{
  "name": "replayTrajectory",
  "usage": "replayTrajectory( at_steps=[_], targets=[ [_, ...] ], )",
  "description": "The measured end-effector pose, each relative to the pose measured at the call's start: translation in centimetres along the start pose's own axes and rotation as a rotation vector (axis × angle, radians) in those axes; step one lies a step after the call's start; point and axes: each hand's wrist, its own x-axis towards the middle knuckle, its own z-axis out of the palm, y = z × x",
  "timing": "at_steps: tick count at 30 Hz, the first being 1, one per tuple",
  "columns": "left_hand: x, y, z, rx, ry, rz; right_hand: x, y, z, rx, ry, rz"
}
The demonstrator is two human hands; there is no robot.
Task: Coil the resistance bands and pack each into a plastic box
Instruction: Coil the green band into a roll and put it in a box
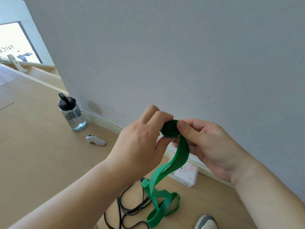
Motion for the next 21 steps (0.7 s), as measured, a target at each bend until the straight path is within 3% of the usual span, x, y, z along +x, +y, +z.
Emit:
replayTrajectory(
  at_steps=[10, 16, 21],
  targets=[
    [0.0, 0.4, 1.0, -0.122, 0.073, -0.076, 0.1, 0.9, 0.0, 0.076, -0.008, -0.037],
    [0.5, -0.9, 0.4, -0.249, -0.254, -0.153, 0.0, 1.4, -0.5, -0.23, 0.126, -0.058],
    [0.0, -1.3, -0.3, -0.17, -0.333, 0.05, -0.3, 0.5, -1.7, -0.383, -0.07, -0.025]
  ],
)
